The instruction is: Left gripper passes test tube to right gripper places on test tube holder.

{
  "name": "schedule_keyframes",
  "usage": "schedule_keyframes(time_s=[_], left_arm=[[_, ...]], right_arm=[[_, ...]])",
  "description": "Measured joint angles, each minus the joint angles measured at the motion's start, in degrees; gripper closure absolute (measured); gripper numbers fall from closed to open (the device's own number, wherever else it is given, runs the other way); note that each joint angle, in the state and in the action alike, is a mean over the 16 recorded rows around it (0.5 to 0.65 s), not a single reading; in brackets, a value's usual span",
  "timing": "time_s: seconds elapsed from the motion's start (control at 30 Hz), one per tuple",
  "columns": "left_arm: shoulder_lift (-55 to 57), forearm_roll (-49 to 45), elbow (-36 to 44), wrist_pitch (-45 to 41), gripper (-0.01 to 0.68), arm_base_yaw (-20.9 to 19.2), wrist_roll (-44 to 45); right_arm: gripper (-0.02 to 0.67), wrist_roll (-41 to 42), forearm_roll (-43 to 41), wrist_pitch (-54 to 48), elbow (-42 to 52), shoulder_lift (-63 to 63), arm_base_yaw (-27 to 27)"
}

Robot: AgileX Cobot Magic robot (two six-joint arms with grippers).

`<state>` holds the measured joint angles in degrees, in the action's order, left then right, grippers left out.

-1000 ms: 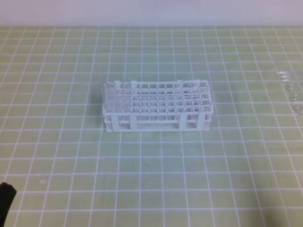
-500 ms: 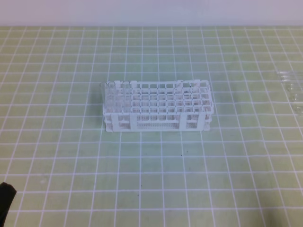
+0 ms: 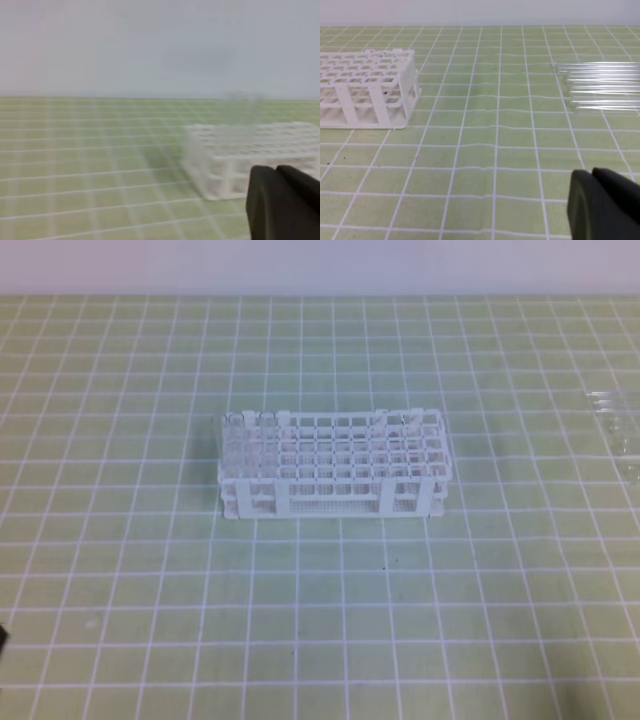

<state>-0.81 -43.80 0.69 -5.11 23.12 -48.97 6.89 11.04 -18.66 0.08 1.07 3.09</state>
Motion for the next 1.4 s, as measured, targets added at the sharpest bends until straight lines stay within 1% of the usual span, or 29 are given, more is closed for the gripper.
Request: schedule_keyframes(time_s=[0.27,0.4,0.53,0.73,0.8,0.93,1.17,1.27,1.33,1.4], left_arm=[[-0.78,-0.72,0.31,3.04,0.675,-12.57,-3.03],[-0.99,-0.87,0.38,4.52,0.675,-16.80,-4.49],[-0.77,-0.96,0.15,5.58,0.675,-18.34,-4.95],[-0.62,-1.26,0.08,6.13,0.675,-18.49,-4.90],[-0.50,-0.13,0.00,6.31,0.675,-18.44,-3.10],[-0.15,8.12,-0.08,5.79,0.675,-18.34,5.53],[-0.13,31.50,0.00,2.06,0.675,-18.15,31.53],[-0.13,41.33,0.00,-1.30,0.675,-18.08,42.51],[-0.23,46.50,0.08,-3.90,0.675,-18.07,48.14],[-0.34,49.01,0.08,-6.21,0.675,-18.08,51.67]], right_arm=[[0.665,0.00,0.08,0.00,0.00,-0.03,0.00],[0.665,0.00,0.12,0.00,0.00,-0.03,0.00],[0.665,0.00,0.15,0.00,0.00,-0.03,0.00],[0.665,0.00,0.20,0.00,0.00,-0.03,0.00],[0.665,0.00,0.22,0.00,0.00,-0.03,0.00],[0.665,0.00,0.27,0.00,0.00,-0.03,0.00],[0.665,0.00,0.35,0.00,0.00,-0.07,0.00],[0.665,0.00,0.37,0.00,0.00,-0.09,0.00],[0.665,0.00,0.38,0.00,0.00,-0.10,0.00],[0.665,0.00,0.38,0.00,0.00,-0.11,0.00]])
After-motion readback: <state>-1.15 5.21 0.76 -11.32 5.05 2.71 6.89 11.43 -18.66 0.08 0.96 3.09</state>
